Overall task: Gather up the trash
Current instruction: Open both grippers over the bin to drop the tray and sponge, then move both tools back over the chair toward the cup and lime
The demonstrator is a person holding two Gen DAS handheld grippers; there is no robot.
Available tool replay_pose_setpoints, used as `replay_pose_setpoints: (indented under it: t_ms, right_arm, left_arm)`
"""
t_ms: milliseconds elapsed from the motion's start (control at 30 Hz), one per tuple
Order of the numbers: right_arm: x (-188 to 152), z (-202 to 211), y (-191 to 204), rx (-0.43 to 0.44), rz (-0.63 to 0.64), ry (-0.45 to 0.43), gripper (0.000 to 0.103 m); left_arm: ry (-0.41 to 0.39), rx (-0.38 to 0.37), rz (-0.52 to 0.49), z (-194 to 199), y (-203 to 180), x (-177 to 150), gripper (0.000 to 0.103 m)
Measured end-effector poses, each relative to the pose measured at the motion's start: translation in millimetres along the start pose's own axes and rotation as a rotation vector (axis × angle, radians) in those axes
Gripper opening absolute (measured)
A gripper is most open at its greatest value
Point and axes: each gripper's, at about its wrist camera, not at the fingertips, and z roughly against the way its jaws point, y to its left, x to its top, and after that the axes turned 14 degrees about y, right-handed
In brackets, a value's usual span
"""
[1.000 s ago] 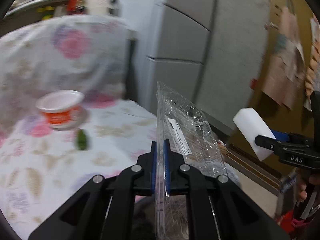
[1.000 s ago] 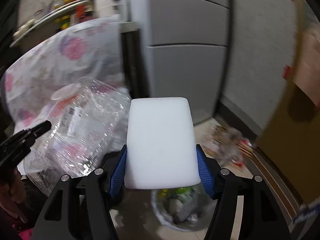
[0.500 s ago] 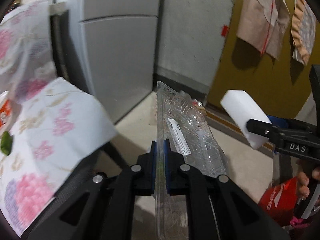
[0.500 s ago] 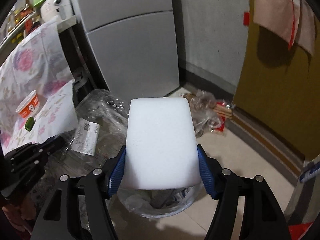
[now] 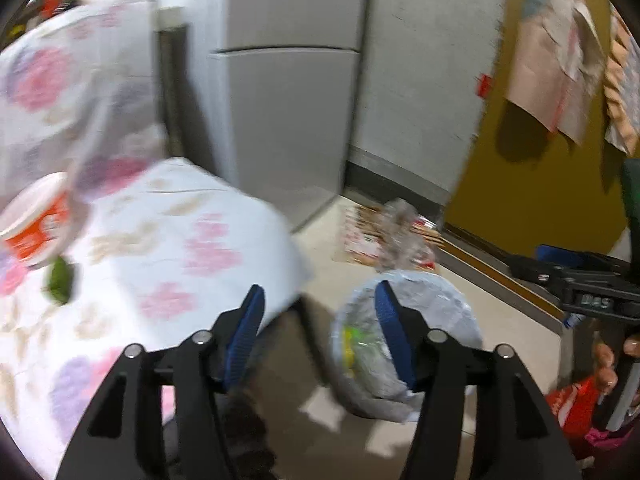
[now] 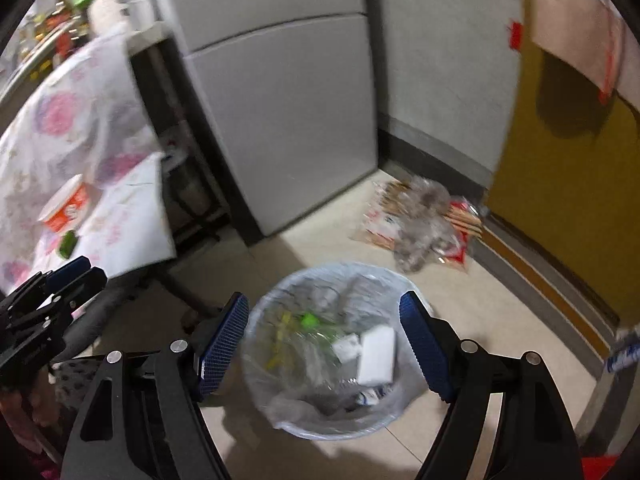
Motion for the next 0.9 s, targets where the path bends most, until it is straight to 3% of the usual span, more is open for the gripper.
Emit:
replay_pose_setpoints:
  t_ms: [167,433,733,800,900]
  right_arm:
    - [13.6,20.1,63.6,0.042,0.133,-0.058,0.078]
    - [25.8,23.1,182.8,0.111,0.369,-0.056,0.077]
    - [31.1,11.7,310.3,0.23,0.546,-0.088,0.06]
    - [30.6,8.4,330.0,0.252,0.58,-0.084,0.051]
    - [28.1,3.0,353.1,0.271,0.622,-0.074,0.047]
  left_arm:
    - [-0.016,0.145,0.095,36.8,49.1,-18.9,0.064]
    - [-0.036,0.272,0.32,95.5,143.1,-73.9,0.068]
    - [-0.038,0.5,0.57,171.7,236.1,-145.8,0.068]
    - [-0.036,0.539,0.618,185.2,248.8,-160.3,0.068]
    - [-0.039,0.574,0.683,199.8,264.1,-177.4,0.069]
